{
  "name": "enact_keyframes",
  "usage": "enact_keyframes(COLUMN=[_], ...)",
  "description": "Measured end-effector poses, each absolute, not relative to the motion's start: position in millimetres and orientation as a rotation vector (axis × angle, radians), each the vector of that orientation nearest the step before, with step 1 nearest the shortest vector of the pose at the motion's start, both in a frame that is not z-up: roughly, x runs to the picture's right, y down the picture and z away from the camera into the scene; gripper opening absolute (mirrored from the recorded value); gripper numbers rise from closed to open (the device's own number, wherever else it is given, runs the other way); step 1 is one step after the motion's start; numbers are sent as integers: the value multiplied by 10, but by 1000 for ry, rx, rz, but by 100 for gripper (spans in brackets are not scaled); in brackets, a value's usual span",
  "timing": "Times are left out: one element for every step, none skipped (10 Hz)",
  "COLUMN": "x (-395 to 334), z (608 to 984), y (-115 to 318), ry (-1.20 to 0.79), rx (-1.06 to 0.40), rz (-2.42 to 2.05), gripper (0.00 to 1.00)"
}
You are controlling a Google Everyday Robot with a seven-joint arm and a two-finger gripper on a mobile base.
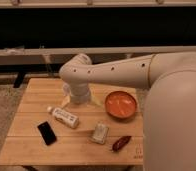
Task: Drag the ceramic bowl in a circle
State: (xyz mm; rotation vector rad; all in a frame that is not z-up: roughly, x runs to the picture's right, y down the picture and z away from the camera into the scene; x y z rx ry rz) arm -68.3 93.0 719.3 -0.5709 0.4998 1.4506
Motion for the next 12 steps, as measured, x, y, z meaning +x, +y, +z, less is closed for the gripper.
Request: enact_keyframes(x=[-540, -498, -463, -387, -243, -110, 73, 181, 250, 264, 274, 312], z=[7212, 7223, 7252, 7269, 7272, 7259, 7212, 7195, 7206, 7282, 7328, 7360], y=[944, 940, 951, 985, 1033, 1080, 1141, 1179, 1218, 1284, 1328, 1345], ry=[498, 496, 493, 492, 493, 494, 491, 492, 492, 490, 489, 485], rx=[-568, -567, -568, -568, -565, -563, -562, -561, -560, -559, -560, -558], rz=[1467, 1475, 1487, 1502, 1522, 1532, 1537, 1546, 1569, 1579, 1585, 1588], gripper=[100, 100, 100, 100, 100, 100, 100, 100, 100, 100, 100, 100])
